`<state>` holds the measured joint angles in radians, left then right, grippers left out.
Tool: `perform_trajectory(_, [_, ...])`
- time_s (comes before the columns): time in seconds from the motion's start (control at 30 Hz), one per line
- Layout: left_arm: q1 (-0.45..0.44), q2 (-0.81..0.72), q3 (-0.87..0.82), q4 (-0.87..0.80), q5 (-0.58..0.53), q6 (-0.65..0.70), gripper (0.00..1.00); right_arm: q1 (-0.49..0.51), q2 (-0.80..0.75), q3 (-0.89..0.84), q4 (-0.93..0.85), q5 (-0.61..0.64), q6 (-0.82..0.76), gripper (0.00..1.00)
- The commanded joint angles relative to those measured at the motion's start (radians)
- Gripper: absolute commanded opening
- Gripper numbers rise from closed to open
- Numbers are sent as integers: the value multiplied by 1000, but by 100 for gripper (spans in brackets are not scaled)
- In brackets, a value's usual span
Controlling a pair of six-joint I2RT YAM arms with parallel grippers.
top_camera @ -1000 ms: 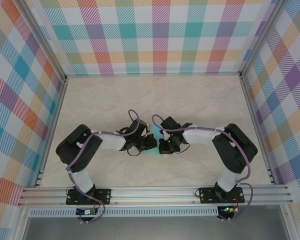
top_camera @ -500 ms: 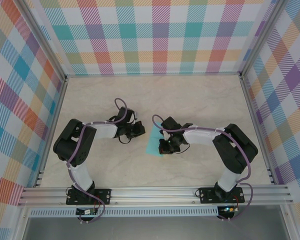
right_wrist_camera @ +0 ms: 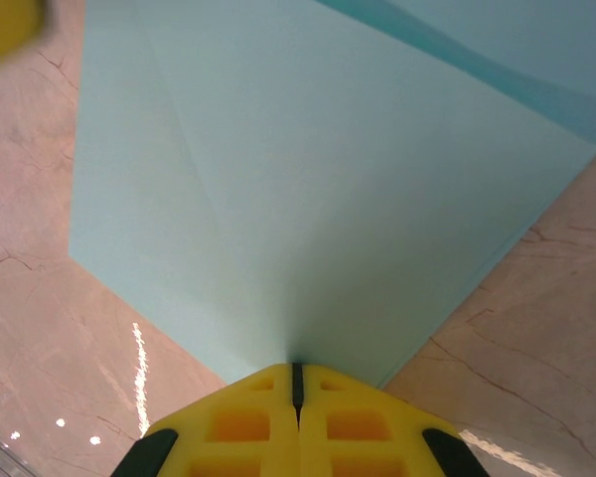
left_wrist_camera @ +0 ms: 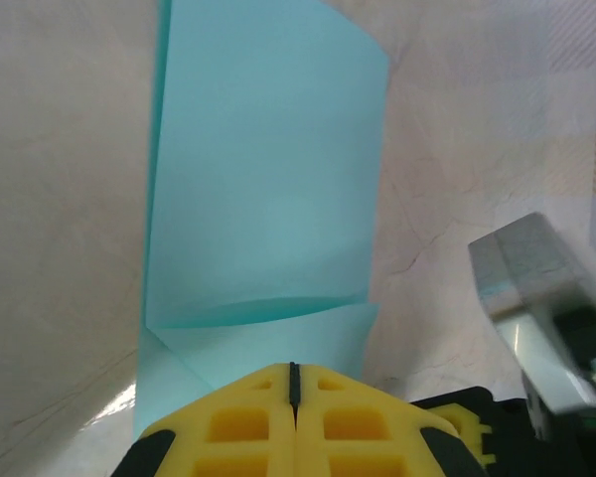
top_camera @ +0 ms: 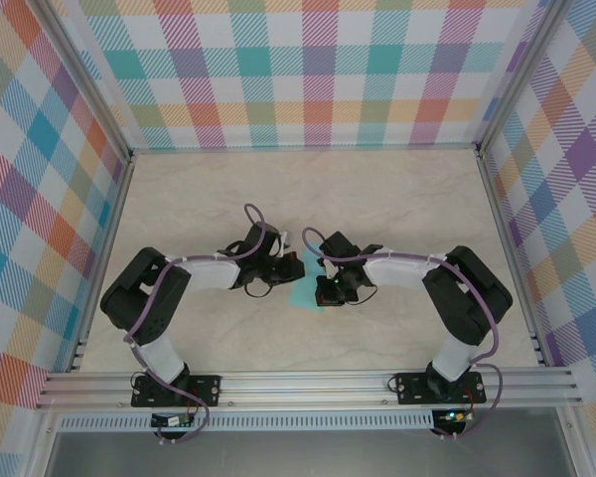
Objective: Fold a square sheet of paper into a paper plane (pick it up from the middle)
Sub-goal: Fold the triangle a second time at the center of the table.
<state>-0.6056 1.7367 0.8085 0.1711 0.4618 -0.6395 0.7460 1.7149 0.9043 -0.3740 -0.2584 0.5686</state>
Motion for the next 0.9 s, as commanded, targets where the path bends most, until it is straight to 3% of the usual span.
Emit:
perform_trajectory(0.0, [-3, 46, 7, 23, -4, -15, 0, 4, 3, -2, -47, 3, 8, 0])
perform_trajectory(0.37, [-3, 74, 10, -52, -81, 13, 0, 4, -60, 59, 7, -43, 17, 0])
perform_trajectory(0.6, [-3, 86, 17, -101, -89, 21, 0, 4, 51, 157, -18, -5, -6, 0])
perform_trajectory(0.87, [-8, 99, 24, -138, -114, 3, 0, 3, 117, 154, -29, 10, -21, 0])
